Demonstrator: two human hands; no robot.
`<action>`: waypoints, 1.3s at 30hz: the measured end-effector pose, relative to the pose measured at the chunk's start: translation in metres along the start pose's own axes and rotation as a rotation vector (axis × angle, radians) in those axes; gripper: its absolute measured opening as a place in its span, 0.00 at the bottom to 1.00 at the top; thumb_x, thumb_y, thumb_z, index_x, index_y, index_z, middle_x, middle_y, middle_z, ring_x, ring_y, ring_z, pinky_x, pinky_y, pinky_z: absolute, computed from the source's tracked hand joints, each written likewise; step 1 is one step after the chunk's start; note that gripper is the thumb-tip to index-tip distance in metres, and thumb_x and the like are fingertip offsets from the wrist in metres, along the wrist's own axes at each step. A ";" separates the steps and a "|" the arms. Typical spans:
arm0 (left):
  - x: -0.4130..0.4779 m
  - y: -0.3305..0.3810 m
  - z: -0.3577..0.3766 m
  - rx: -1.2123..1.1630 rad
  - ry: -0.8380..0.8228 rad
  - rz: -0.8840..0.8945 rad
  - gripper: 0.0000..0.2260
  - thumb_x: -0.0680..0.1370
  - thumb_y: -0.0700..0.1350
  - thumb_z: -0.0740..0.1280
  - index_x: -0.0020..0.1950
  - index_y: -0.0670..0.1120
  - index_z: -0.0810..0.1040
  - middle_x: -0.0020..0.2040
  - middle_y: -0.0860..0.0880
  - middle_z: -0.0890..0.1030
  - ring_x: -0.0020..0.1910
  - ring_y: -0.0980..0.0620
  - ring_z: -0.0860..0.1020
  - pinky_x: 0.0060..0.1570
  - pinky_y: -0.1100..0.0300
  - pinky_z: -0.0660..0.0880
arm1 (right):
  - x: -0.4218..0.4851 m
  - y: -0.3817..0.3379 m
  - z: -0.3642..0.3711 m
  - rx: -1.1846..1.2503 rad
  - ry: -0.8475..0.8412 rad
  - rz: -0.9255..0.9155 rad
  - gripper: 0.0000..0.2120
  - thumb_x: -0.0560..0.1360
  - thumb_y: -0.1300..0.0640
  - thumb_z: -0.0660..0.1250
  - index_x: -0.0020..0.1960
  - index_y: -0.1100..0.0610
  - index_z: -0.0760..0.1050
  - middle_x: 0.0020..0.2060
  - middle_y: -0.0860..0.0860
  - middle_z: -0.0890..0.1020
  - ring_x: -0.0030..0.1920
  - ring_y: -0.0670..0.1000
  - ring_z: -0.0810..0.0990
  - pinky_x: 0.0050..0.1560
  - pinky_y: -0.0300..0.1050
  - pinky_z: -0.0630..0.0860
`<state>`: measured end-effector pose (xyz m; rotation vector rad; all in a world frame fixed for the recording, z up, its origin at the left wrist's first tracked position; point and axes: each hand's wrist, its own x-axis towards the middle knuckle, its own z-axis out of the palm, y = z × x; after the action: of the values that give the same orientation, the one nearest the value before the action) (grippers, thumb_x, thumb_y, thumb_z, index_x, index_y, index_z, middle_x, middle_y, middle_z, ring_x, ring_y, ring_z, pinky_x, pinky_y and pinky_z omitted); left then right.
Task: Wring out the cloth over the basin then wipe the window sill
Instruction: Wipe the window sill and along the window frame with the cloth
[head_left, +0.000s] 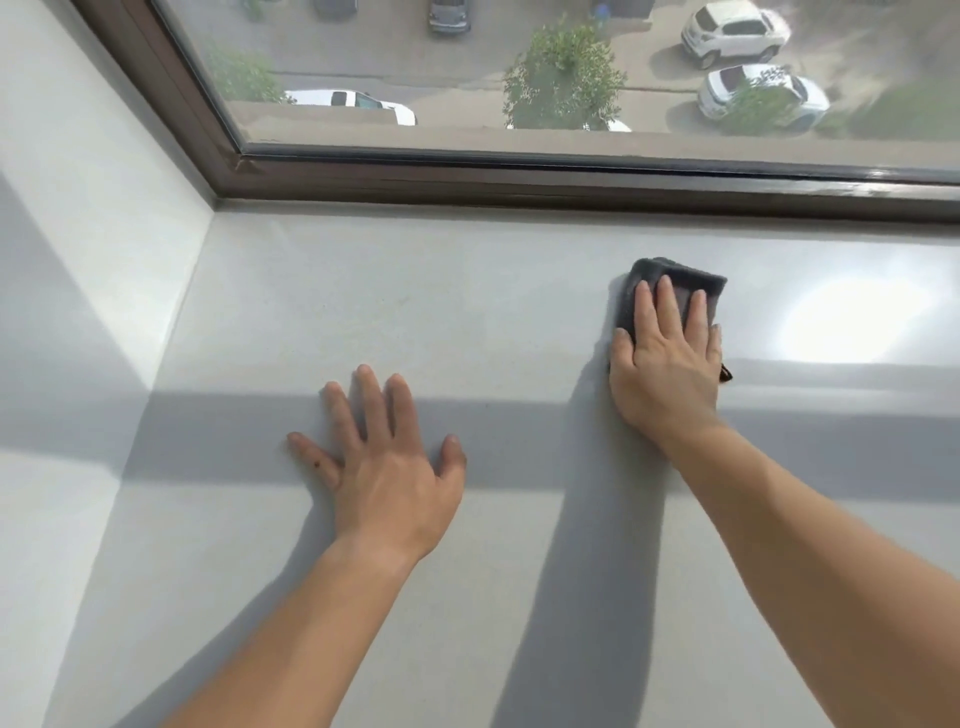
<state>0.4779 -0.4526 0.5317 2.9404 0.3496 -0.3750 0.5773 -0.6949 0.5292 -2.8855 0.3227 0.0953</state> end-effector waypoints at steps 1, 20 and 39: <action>0.000 0.000 0.001 -0.005 0.002 0.006 0.34 0.77 0.61 0.45 0.79 0.47 0.45 0.81 0.44 0.39 0.78 0.37 0.36 0.69 0.25 0.42 | -0.012 -0.021 0.007 -0.001 -0.002 -0.072 0.29 0.82 0.45 0.49 0.82 0.47 0.49 0.82 0.46 0.49 0.81 0.56 0.42 0.79 0.59 0.42; -0.040 -0.030 -0.004 -0.370 0.024 0.141 0.34 0.75 0.58 0.41 0.81 0.51 0.52 0.82 0.51 0.43 0.78 0.58 0.35 0.73 0.44 0.28 | -0.157 -0.060 0.029 -0.050 -0.094 -0.585 0.29 0.80 0.45 0.55 0.80 0.49 0.60 0.80 0.49 0.60 0.81 0.59 0.51 0.78 0.62 0.51; -0.122 -0.049 0.009 -0.152 0.028 0.125 0.29 0.78 0.51 0.44 0.81 0.54 0.53 0.82 0.50 0.44 0.79 0.54 0.36 0.75 0.40 0.34 | -0.176 0.051 -0.003 -0.108 -0.104 -0.306 0.30 0.80 0.43 0.49 0.81 0.49 0.55 0.81 0.48 0.53 0.81 0.56 0.46 0.78 0.62 0.49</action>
<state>0.3487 -0.4327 0.5496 2.8025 0.1870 -0.2780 0.3946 -0.7068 0.5362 -2.9820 -0.1486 0.2135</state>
